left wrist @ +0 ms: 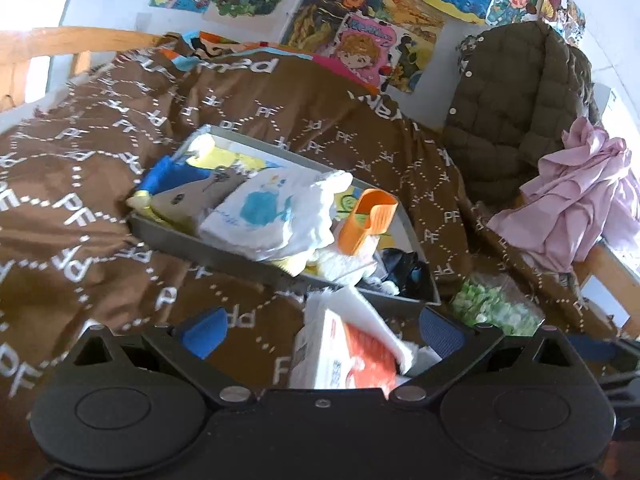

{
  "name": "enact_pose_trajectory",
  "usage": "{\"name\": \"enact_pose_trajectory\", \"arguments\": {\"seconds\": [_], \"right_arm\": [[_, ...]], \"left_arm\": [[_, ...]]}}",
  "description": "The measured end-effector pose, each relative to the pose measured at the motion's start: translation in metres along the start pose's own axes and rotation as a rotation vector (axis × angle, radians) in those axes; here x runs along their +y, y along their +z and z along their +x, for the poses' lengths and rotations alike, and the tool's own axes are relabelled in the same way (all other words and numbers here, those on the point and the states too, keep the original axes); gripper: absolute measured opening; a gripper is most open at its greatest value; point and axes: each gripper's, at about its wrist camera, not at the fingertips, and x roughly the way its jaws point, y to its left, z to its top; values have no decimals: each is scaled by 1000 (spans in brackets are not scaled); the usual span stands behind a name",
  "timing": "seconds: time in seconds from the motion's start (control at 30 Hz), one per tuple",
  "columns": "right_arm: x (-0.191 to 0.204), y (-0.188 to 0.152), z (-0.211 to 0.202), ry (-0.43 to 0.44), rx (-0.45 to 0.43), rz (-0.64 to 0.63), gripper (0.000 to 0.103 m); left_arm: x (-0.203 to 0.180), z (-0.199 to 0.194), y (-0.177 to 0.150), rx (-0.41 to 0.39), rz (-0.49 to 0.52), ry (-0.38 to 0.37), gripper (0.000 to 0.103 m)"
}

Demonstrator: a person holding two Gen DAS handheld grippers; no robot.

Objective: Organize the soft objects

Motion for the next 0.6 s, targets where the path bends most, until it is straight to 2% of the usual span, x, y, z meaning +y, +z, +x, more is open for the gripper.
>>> {"name": "enact_pose_trajectory", "arguments": {"seconds": [0.27,0.37,0.43,0.6], "right_arm": [[-19,1,29,-4,37,42,103],[-26,-1,43,37,71,108,102],[-30,-1,52,52,87,140,97],[-30,-5,68,69,128,170,91]], "left_arm": [[-5,45,20,73,-68,-61,102],[-12,69,24,140,-73,-67,102],[-15,84,26,183,-79,-71,100],[-17,114,28,284,-113,-105,99]]}}
